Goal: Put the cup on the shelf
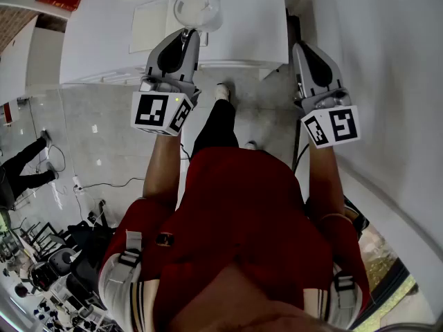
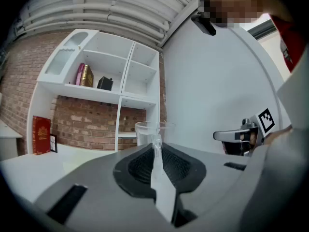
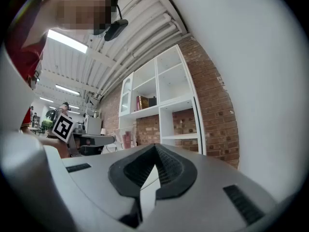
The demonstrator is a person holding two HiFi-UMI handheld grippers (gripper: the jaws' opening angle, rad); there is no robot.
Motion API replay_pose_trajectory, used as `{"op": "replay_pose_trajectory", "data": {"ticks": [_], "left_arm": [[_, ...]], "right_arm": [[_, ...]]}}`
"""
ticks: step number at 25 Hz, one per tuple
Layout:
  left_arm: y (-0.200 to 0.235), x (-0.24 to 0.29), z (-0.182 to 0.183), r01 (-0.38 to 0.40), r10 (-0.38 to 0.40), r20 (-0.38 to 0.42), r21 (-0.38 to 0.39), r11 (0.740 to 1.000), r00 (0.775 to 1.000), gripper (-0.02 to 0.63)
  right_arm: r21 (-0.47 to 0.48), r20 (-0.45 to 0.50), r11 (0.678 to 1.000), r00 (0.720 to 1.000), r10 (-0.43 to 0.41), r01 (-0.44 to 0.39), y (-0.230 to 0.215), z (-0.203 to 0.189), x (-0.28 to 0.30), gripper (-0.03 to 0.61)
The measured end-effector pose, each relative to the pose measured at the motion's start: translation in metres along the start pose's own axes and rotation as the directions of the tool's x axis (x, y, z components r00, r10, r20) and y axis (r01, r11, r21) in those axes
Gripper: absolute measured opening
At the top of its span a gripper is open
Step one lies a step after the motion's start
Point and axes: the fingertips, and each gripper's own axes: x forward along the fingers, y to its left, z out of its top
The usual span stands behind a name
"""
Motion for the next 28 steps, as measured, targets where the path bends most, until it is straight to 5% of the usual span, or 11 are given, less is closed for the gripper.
{"op": "replay_pose_trajectory", "data": {"ticks": [5, 13, 28], "left_arm": [[-0.042, -0.072, 0.020, -0.016, 0.016, 0.009, -0.047, 0.999, 1.000, 0.041], [-0.082, -0.151, 0.046, 0.005, -0.005, 0.009, -0.005, 1.000, 1.000, 0.041], [-0.048, -0.172, 0.047, 0.049, -0.049, 0.025, 0.025, 0.998, 0.998, 0.041]], "right_arm": [[0.027, 0.035, 1.000, 0.999, 0.009, -0.010, 0.031, 0.027, -0.055, -0.003], [0.038, 0.058, 0.999, 0.998, 0.026, -0.028, 0.080, 0.039, -0.106, -0.003], [0.016, 0.050, 1.000, 0.999, 0.012, -0.013, 0.137, 0.038, -0.092, -0.003]]}}
